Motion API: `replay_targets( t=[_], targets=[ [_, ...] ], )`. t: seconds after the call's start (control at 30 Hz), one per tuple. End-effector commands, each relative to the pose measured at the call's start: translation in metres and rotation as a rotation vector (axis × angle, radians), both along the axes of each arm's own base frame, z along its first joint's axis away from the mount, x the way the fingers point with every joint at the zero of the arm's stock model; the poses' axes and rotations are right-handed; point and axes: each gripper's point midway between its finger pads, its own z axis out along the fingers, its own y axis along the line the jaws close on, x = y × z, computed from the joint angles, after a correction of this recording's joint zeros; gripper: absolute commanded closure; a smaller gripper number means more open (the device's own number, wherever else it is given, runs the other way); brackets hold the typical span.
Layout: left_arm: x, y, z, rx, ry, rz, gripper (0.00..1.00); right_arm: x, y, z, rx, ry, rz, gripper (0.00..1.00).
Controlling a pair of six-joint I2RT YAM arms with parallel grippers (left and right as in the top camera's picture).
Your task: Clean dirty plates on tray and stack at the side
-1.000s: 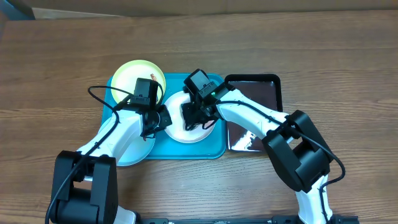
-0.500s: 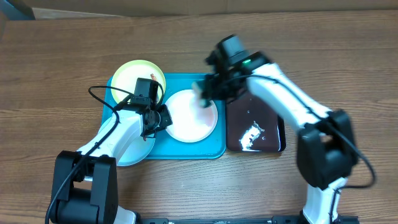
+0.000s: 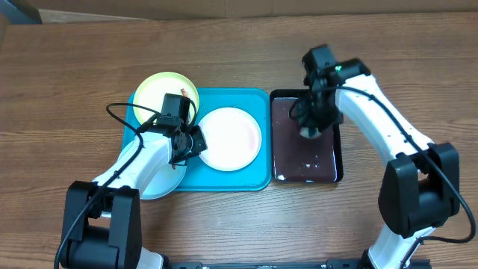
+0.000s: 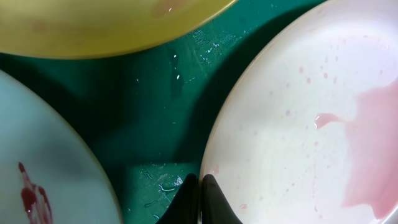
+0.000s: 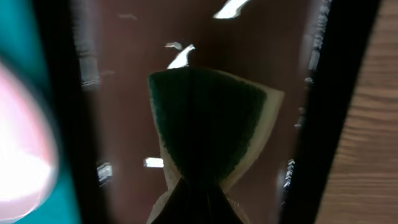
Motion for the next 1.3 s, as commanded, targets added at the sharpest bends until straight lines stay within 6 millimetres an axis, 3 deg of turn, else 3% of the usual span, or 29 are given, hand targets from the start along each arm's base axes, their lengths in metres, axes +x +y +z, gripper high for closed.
replay_targets(
  t=[0.0, 0.13, 0.2, 0.3, 0.47, 0.63, 0.9, 1.0, 1.13, 1.27],
  targets=[
    [-0.001, -0.002, -0.002, -0.001, 0.003, -0.027, 0.96, -0.001, -0.026, -0.018, -0.139, -0.038, -0.052, 0.96],
    [-0.001, -0.002, -0.002, -0.001, 0.003, -0.027, 0.96, 0.003, -0.024, -0.039, -0.119, -0.078, -0.05, 0.93],
    [-0.001, -0.002, -0.002, -0.001, 0.003, -0.027, 0.96, 0.004, -0.023, -0.042, -0.114, -0.089, -0.052, 0.67],
    [-0.001, -0.002, -0.002, -0.001, 0.003, -0.027, 0.96, 0.012, -0.021, -0.032, -0.105, -0.111, -0.053, 0.37],
    [-0.001, -0.002, -0.002, -0.001, 0.003, -0.027, 0.83, 0.039, -0.028, 0.019, -0.08, -0.172, -0.097, 0.12],
    [-0.001, -0.002, -0.002, 0.003, 0.002, -0.026, 0.77, 0.064, -0.059, 0.05, -0.049, -0.234, -0.201, 0.07],
    [-0.003, 0.0, -0.007, 0.013, 0.016, -0.024, 0.82, 0.065, -0.137, 0.046, -0.016, -0.204, -0.395, 0.07],
    [-0.004, 0.002, -0.012, 0.025, 0.028, -0.021, 0.82, 0.061, -0.161, 0.045, -0.023, -0.195, -0.451, 0.0],
    [-0.006, 0.004, -0.02, 0.037, 0.051, -0.019, 0.83, 0.059, -0.179, 0.045, -0.027, -0.196, -0.494, 0.0],
    [-0.007, 0.004, -0.024, 0.037, 0.06, -0.019, 0.88, 0.059, -0.183, 0.045, -0.028, -0.197, -0.505, 0.0]
  ],
)
